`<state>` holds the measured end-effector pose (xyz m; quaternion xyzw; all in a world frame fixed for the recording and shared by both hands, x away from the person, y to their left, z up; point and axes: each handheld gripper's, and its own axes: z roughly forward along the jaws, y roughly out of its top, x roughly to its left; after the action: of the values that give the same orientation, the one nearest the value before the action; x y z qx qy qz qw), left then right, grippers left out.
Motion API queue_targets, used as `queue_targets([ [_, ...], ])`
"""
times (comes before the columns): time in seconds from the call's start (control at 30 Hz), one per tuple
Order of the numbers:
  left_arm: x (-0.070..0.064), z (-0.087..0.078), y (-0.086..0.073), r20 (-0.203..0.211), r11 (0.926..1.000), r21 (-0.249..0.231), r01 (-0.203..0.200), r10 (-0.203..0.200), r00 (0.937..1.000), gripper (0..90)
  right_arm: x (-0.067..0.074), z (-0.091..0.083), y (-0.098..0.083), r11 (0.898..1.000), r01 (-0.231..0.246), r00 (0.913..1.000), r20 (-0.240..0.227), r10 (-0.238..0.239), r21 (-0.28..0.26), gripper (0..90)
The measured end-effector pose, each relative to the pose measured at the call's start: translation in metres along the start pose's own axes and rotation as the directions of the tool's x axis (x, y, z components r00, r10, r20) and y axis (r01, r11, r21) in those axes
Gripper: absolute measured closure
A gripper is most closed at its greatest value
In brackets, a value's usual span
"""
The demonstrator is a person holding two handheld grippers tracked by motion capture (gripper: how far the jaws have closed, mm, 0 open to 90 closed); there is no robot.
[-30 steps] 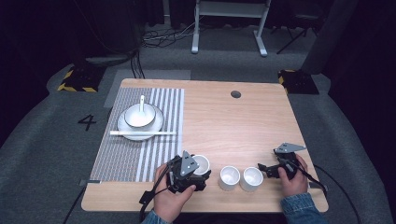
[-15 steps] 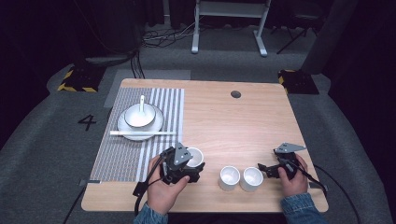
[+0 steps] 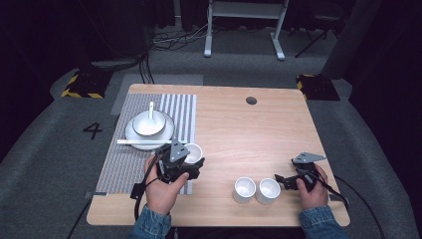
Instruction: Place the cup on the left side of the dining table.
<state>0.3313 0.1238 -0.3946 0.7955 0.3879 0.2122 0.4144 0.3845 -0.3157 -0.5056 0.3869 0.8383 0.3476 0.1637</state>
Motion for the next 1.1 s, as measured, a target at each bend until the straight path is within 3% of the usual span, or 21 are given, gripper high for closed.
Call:
queue_targets([
  [0.4, 0.035, 0.006, -0.005, -0.074, 0.9980, -0.019, 0.060, -0.061, 0.9954, 26.5, 0.000, 0.000, 0.000, 1.000, 0.002, 1.0000, -0.001, -0.002, 0.001, 0.3],
  [0.53, 0.044, 0.011, -0.007, -0.106, 0.9985, -0.005, 0.055, -0.055, 0.9928, 26.6, 0.000, 0.000, 0.000, 1.000, 0.002, 1.0000, -0.001, -0.002, 0.000, 0.3],
  [0.9, 0.066, 0.020, -0.023, -0.143, 0.9929, 0.015, 0.118, -0.114, 0.9831, 26.6, 0.000, 0.000, 0.000, 1.000, 0.002, 1.0000, -0.001, -0.002, 0.000, 0.3],
  [1.1, 0.073, 0.029, -0.031, -0.150, 0.9884, 0.056, 0.141, -0.132, 0.9799, 26.5, 0.000, 0.000, 0.000, 1.000, 0.002, 1.0000, -0.002, -0.002, 0.001, 0.3],
])
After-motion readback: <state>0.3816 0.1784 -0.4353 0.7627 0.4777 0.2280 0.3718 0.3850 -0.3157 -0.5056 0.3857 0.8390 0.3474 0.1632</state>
